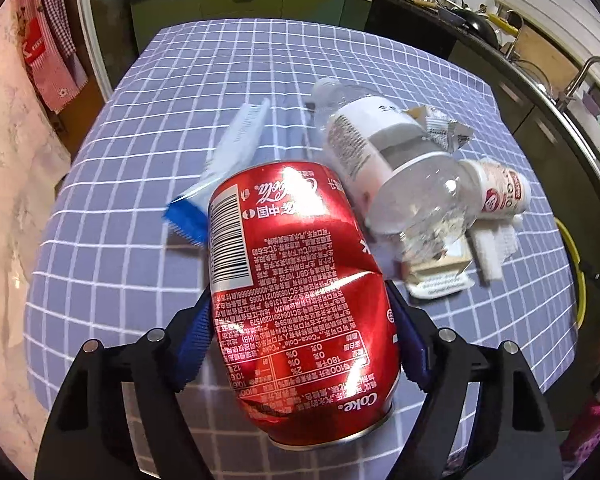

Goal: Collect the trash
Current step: 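Move the left gripper to the crushed red Coke can and grasp it, then carry the Coke can over the yellow-rimmed bin and open the left gripper, then grasp the white pill bottle with the right gripper and lift it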

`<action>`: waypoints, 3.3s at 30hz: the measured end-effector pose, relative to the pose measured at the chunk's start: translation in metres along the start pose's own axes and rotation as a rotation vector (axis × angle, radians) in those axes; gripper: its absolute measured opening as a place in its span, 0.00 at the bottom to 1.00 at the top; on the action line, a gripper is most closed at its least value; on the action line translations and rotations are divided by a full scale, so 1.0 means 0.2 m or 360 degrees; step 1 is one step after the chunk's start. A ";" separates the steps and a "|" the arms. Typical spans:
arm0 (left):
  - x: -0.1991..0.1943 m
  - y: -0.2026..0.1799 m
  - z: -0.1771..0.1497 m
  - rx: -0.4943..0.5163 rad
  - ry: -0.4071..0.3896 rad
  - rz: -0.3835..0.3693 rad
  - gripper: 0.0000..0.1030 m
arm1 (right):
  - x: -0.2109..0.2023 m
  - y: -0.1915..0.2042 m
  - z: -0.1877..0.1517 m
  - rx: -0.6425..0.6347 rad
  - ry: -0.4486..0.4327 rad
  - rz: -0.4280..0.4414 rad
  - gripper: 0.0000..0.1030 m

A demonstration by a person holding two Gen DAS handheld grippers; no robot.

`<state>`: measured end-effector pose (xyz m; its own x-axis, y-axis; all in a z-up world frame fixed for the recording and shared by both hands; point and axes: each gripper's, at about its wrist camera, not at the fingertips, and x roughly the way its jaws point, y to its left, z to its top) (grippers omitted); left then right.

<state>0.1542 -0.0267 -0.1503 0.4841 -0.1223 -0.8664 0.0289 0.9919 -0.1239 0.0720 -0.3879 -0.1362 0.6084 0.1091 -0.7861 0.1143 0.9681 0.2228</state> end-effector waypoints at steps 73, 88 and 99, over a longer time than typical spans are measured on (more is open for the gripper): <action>-0.77 -0.50 -0.10 0.0602 -0.0671 -0.0365 0.95 | -0.32 0.14 -0.08 -0.0008 -0.0256 0.0165 0.70; -0.76 0.13 -0.20 0.0290 -0.0736 -0.0265 0.95 | 0.10 1.18 0.09 -0.0411 -0.0222 0.0098 0.82; -0.68 0.27 -0.16 0.0196 -0.0689 -0.0339 0.95 | 0.39 1.29 0.18 -0.0374 -0.0145 -0.0123 0.84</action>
<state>0.0623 0.0432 -0.0540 0.7740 -0.3231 -0.5445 0.2572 0.9463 -0.1960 0.1775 -0.1373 -0.1187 0.6742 0.0224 -0.7382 -0.0162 0.9997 0.0156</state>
